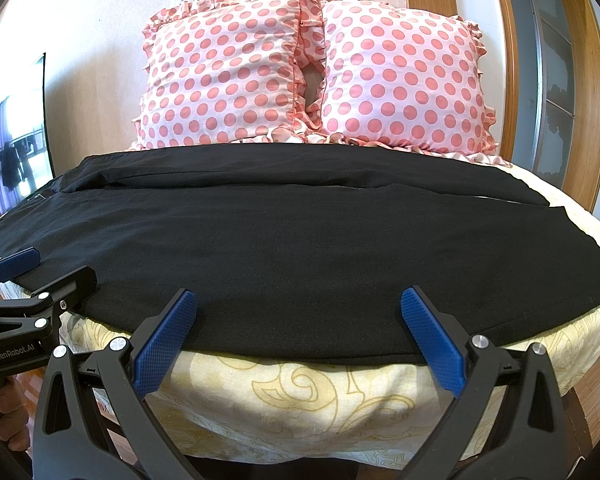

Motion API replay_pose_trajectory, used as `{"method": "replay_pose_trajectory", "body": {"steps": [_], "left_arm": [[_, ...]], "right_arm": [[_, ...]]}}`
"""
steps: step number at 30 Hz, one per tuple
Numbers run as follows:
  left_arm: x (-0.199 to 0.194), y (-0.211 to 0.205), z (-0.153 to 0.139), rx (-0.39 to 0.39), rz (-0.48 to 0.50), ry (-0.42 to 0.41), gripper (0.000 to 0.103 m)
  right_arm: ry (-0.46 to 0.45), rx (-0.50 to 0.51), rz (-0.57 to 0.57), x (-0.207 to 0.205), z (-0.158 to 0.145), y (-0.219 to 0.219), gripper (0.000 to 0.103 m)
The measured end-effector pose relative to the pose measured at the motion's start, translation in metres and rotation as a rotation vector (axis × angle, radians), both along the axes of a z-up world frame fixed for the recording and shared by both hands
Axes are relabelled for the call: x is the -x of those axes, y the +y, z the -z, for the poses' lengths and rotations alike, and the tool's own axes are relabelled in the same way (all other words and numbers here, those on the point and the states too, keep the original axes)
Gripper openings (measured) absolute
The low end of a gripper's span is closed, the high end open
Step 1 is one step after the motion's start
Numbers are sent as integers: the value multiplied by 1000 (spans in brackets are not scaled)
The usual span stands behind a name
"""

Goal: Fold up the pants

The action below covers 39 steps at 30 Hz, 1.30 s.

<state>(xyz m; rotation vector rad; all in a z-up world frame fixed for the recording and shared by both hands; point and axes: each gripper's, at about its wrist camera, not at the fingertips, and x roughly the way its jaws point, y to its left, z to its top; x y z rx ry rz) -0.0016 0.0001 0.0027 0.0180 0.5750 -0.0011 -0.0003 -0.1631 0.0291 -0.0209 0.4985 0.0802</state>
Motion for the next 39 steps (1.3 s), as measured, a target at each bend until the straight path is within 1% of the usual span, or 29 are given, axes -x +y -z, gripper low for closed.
{"method": "replay_pose_trajectory", "body": {"steps": [6, 8, 9, 11, 12, 14, 15, 16, 17, 19, 21, 22, 23, 25, 26, 27, 28, 30, 31, 34, 35, 36, 37, 39], "left_arm": [[0, -2, -2, -1, 2, -1, 101], [-1, -2, -2, 0, 3, 1, 101], [-1, -3, -3, -1, 5, 5, 101], [-2, -3, -6, 0, 14, 16, 101], [0, -2, -6, 3, 22, 16, 101], [3, 0, -5, 12, 43, 8, 101], [4, 1, -5, 15, 54, 7, 101], [4, 2, -6, 18, 62, 8, 101], [5, 4, -5, 22, 66, 8, 101], [4, 6, -6, 41, 81, 8, 101], [5, 11, -9, 87, 115, 0, 101], [5, 12, -11, 106, 129, -9, 101], [6, 14, -14, 125, 143, -27, 101], [11, 16, -17, 142, 162, -75, 101], [12, 18, -17, 143, 171, -100, 101], [14, 18, -17, 144, 178, -113, 101], [14, 19, -17, 146, 186, -117, 101], [11, 22, -15, 161, 209, -114, 101], [10, 23, -15, 166, 216, -114, 101], [5, 28, -14, 189, 231, -119, 101], [4, 30, -14, 197, 233, -118, 101], [0, 33, -13, 215, 238, -113, 101], [-2, 35, -13, 227, 239, -111, 101], [-7, 39, -11, 255, 239, -101, 101]], "right_arm": [[5, 2, -7, -2, 3, -2, 102], [39, 2, -39, -8, 3, -6, 102], [76, -1, -75, -17, -4, -9, 102], [107, -30, -92, -29, -15, -23, 102], [95, -45, -71, -34, -22, -33, 102], [51, -79, 11, -43, -41, -65, 102], [39, -117, 74, -54, -55, -88, 102], [45, -156, 122, -64, -64, -109, 102], [65, -207, 180, -82, -75, -134, 102], [111, -269, 246, -114, -87, -168, 102], [179, -311, 310, -159, -96, -201, 102], [219, -316, 356, -183, -97, -216, 97], [244, -316, 385, -199, -96, -225, 94], [301, -334, 448, -238, -90, -248, 78], [334, -353, 488, -259, -84, -259, 75], [350, -368, 516, -271, -78, -267, 68], [375, -378, 549, -286, -70, -273, 62], [425, -394, 598, -313, -55, -284, 55], [442, -399, 618, -324, -48, -287, 52], [458, -427, 678, -344, -33, -294, 52], [449, -420, 703, -348, -32, -295, 53], [428, -394, 725, -351, -33, -294, 53], [431, -366, 731, -356, -32, -292, 53], [449, -270, 739, -367, -27, -287, 53]]}}
